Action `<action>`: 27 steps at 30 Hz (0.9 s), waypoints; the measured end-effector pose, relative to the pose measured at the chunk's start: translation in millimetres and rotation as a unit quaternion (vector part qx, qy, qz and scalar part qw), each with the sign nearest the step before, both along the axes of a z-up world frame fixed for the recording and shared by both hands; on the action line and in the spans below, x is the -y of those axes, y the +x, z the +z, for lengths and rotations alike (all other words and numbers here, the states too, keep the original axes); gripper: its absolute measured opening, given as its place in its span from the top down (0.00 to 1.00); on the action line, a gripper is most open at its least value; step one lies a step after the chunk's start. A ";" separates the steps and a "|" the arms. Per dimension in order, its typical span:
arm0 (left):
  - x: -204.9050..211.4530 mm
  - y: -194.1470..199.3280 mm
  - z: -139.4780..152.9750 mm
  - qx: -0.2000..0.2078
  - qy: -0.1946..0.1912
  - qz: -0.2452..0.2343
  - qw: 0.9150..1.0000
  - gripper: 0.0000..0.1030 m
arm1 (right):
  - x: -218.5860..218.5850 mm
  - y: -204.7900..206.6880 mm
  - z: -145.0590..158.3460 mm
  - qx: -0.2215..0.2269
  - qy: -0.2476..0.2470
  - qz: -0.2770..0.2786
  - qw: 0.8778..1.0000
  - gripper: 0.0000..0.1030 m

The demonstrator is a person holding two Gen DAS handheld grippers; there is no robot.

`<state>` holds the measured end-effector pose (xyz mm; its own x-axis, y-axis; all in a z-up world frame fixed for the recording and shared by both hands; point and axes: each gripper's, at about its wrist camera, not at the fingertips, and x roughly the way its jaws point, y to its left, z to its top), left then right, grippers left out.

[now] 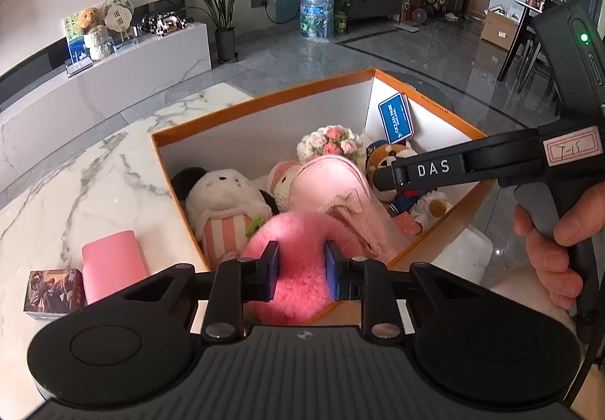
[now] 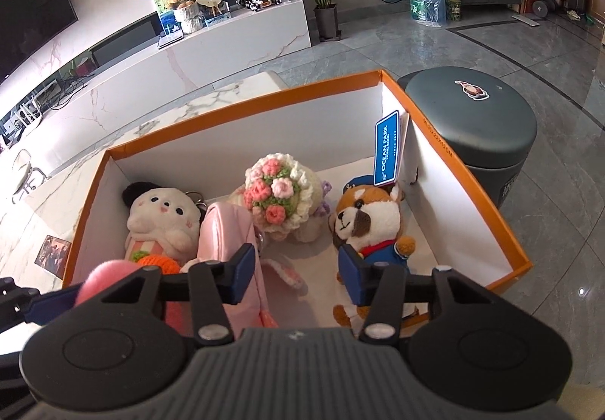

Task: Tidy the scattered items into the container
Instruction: 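Open both tools to drop the pink plush and doll into the box, then withdraw both tools from the box toward the card game and pink case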

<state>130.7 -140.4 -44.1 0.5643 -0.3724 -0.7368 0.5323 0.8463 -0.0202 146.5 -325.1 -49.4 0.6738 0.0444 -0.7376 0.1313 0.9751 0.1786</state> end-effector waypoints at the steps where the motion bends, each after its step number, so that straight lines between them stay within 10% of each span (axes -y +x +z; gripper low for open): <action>1: -0.1 1.5 -1.3 -0.006 0.001 0.002 1.000 0.72 | -1.8 -0.4 0.3 0.000 0.000 -0.001 1.000 0.49; 20: 3.8 12.1 -12.0 -0.048 0.012 0.030 0.998 0.81 | -5.6 -3.5 0.2 0.007 0.006 0.000 1.000 0.49; 27: 6.1 -0.1 -2.7 -0.007 0.020 0.023 1.000 0.37 | -4.5 -4.6 0.7 0.007 0.001 -0.005 1.000 0.45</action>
<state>130.5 -146.5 -46.8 0.5703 -0.3157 -0.7583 0.4925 0.8703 0.0081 142.0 -320.6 -48.6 0.6847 0.0395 -0.7278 0.1376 0.9736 0.1823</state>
